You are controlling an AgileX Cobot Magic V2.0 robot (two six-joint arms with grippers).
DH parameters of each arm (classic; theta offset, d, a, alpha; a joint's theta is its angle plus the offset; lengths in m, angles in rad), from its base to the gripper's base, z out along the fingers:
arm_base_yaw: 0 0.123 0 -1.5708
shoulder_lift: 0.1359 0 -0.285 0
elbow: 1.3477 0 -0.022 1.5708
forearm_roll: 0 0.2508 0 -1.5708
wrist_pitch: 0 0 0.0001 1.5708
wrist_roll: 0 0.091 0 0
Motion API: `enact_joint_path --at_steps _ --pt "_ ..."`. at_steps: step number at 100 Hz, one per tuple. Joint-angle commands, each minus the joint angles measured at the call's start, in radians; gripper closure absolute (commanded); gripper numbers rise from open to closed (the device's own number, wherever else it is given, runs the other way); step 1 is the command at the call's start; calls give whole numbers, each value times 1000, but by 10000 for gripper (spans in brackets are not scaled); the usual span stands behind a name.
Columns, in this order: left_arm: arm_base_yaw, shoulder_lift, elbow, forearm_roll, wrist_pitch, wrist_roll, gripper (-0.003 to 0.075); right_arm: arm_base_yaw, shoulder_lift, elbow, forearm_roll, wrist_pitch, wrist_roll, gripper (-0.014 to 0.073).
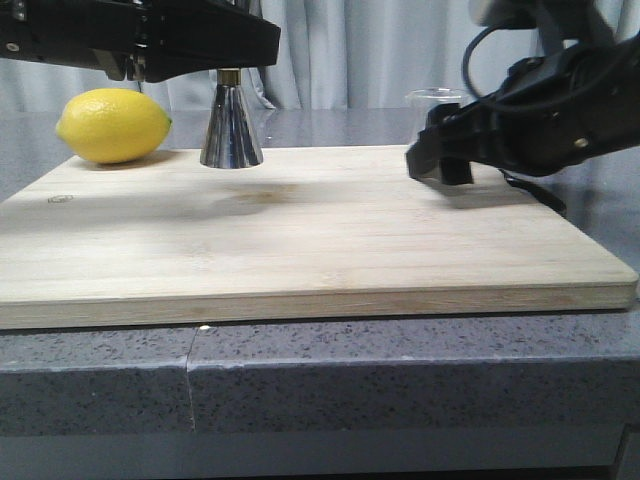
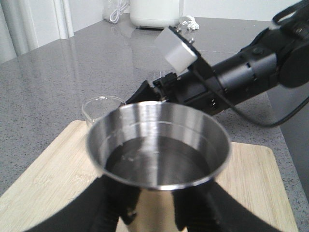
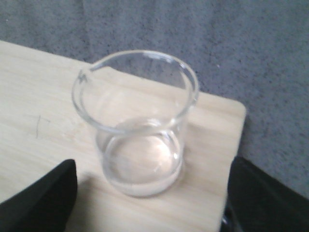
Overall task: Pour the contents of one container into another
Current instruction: 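Open the right gripper and withdraw it from the beaker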
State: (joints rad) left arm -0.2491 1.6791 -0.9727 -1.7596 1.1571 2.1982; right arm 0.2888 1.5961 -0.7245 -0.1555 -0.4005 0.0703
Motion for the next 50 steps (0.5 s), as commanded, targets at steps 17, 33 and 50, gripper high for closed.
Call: enact_joint_path --at_steps 17,33,50 --pt "-8 -48 -30 -81 113 -5 514 -1 -261 -25 26 401 6 0" --pt "-8 -48 -30 -81 113 -5 514 -1 -419 -25 98 653 6 0" --pt "-8 -48 -30 -81 113 -5 514 -1 -571 -25 109 814 6 0"
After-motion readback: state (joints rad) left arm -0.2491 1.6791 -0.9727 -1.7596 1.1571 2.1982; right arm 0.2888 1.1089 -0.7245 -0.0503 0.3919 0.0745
